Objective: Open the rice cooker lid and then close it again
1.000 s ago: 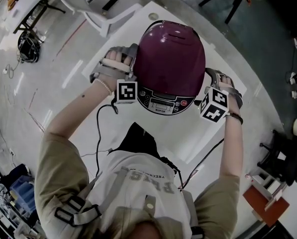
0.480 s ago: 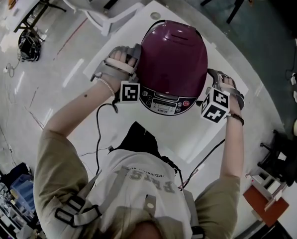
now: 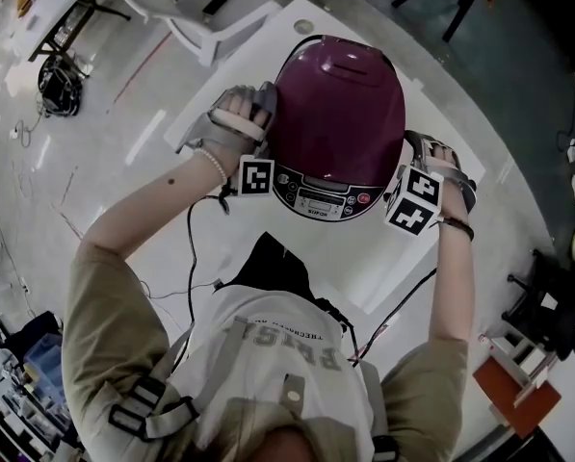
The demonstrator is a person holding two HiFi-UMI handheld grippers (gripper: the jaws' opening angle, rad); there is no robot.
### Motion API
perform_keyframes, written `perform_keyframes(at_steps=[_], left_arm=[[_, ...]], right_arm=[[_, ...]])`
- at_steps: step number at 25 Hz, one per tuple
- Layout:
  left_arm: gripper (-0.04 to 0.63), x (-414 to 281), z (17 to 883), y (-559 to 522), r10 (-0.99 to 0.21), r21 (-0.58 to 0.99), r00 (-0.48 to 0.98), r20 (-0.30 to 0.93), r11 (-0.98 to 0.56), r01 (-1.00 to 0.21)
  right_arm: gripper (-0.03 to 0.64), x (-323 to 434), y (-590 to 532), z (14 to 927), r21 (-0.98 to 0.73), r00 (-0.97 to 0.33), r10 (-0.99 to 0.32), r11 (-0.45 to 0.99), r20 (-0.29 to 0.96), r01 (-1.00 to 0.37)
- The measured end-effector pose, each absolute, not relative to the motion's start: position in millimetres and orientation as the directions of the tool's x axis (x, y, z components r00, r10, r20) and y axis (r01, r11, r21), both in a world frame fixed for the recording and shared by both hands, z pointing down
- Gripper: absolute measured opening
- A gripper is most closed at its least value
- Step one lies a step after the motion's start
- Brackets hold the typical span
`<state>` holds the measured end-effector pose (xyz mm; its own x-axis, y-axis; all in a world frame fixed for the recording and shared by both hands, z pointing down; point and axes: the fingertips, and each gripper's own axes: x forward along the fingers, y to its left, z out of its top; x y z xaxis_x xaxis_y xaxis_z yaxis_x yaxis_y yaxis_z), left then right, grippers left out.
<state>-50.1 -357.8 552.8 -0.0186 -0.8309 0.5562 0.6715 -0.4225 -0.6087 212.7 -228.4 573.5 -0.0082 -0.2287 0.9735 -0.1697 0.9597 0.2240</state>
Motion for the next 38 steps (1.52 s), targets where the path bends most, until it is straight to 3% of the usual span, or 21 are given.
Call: perform_keyframes(at_steps=[7, 11, 17, 21, 29, 33, 38], left_arm=[[0.551, -56.5, 553.0, -357.8, -0.826, -0.547, -0.080, 0.558, -0.439, 0.713], [0.525, -61.4, 574.9, -346.7, -0.739, -0.550, -0.046, 0.672, -0.540, 0.637], [0.525, -49.9, 565.1, -355.3, -0.775, -0.690, 0.072, 0.628, -0.512, 0.511], [0.525, -62.3, 544.7, -366.2, -0.799, -0.736, 0.065, 0.598, -0.515, 0.440], [0.525, -80.5, 463.6, -354.2, -0.851, -0.863, 0.142, 0.506, -0.496, 0.099], [0.525, -70.5, 410.1, -332.6, -0.865, -0.855, 0.220, 0.451, -0.490, -0.170], [0.523, -50.8, 351.1, -290.4, -0.874, -0.729, 0.335, 0.352, -0.480, -0.487]], right_arm=[[0.577, 224.4, -228.3, 579.4, 0.232, 0.130, -0.219, 0.969, 0.967, -0.090], [0.578, 220.3, -226.3, 581.3, 0.240, 0.082, -0.232, 0.963, 0.969, -0.122], [0.577, 212.6, -231.1, 580.5, 0.328, 0.006, -0.331, 0.933, 0.944, -0.148], [0.577, 210.9, -231.6, 570.5, 0.373, -0.079, -0.400, 0.898, 0.913, -0.234], [0.577, 203.5, -223.3, 475.3, 0.454, -0.262, -0.629, 0.737, 0.732, -0.501], [0.577, 188.0, -216.3, 403.1, 0.461, -0.386, -0.753, 0.640, 0.532, -0.615], [0.575, 175.9, -193.9, 327.7, 0.418, -0.478, -0.839, 0.545, 0.262, -0.727]])
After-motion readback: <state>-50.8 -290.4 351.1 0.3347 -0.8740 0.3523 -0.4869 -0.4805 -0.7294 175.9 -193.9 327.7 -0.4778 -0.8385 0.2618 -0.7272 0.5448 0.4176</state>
